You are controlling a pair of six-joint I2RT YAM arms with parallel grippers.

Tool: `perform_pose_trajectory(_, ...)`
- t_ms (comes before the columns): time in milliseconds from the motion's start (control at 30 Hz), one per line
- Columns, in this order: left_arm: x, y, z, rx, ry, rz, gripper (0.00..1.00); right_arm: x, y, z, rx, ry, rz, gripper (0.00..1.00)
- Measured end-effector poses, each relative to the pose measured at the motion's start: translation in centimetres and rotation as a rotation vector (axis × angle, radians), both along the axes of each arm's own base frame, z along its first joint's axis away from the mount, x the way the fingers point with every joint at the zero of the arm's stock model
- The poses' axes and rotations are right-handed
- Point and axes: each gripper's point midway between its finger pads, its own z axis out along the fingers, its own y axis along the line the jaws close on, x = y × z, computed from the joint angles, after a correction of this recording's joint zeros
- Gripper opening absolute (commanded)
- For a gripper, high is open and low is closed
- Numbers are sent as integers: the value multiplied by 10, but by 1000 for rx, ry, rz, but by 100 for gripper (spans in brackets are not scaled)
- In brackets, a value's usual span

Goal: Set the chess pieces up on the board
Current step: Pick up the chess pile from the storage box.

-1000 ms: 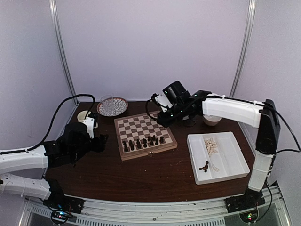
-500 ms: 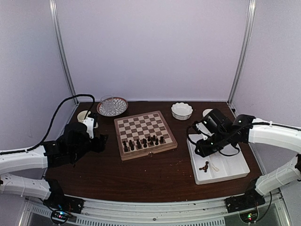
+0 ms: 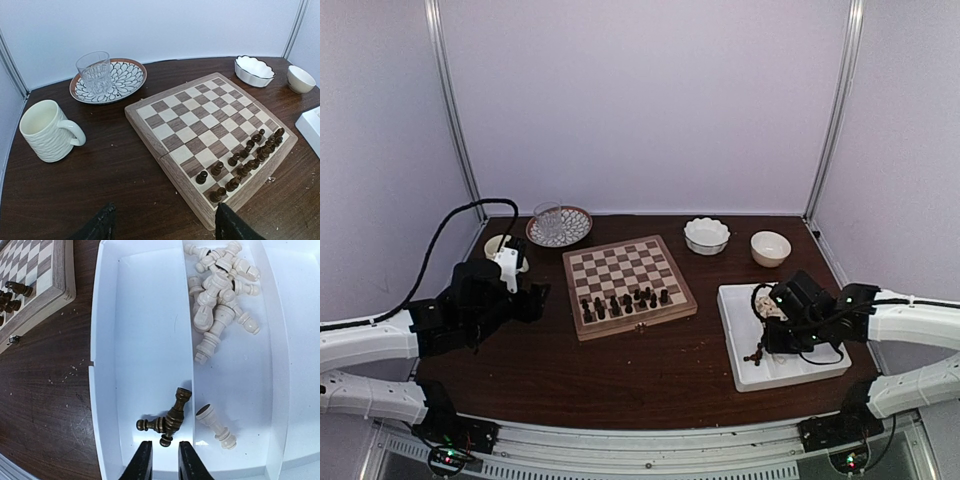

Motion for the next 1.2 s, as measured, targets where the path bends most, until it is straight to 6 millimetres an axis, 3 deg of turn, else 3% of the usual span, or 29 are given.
perform_pose_trajectory(267, -1, -1, 0, -3, 3, -9, 68, 6, 5, -11, 45, 7, -74, 21)
perform_pose_trajectory(567, -1, -2, 0, -4, 3, -9, 68, 7, 3, -42, -43, 84, -104, 23)
perform_pose_trajectory(833, -1, -2, 0, -4, 3, -10, 68, 16, 4, -46, -87, 73, -122, 26)
perform_pose_trajectory(1200, -1, -1, 4, -14, -6, -9, 68, 24, 7, -61, -134, 83, -133, 23)
